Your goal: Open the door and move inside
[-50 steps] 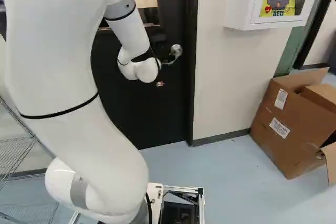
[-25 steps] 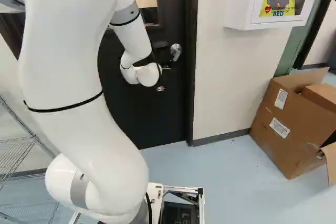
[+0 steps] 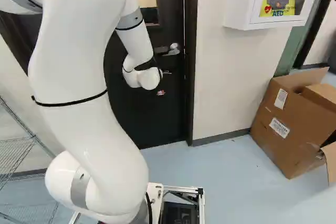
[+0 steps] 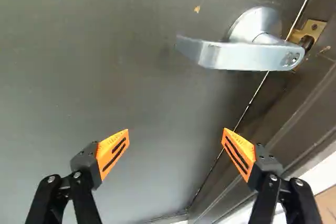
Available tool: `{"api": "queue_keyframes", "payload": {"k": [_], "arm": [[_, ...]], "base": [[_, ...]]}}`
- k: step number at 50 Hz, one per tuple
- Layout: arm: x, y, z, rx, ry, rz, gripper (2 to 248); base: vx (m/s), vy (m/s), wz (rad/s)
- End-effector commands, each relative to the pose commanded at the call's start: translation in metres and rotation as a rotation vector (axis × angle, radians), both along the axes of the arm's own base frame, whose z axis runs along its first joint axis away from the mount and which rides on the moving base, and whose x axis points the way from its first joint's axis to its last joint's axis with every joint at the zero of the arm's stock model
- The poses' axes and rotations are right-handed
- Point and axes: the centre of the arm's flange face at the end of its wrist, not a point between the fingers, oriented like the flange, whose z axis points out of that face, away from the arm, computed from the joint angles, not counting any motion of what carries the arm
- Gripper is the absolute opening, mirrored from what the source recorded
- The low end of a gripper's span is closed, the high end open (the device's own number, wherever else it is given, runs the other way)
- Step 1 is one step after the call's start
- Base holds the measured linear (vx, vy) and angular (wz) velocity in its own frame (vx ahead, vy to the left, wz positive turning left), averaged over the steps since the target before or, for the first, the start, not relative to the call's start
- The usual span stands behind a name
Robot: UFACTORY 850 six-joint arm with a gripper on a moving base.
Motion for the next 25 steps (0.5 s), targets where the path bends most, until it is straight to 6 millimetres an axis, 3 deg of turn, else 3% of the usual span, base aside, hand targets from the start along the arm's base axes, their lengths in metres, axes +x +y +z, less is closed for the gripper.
{"api": "queue_keyframes", "payload": {"k": [25], "arm": [[0.022,0.000,-0.003,0.009,-0.006,-0.015,247]], "base": [[0.000,0.000,0.000]]}}
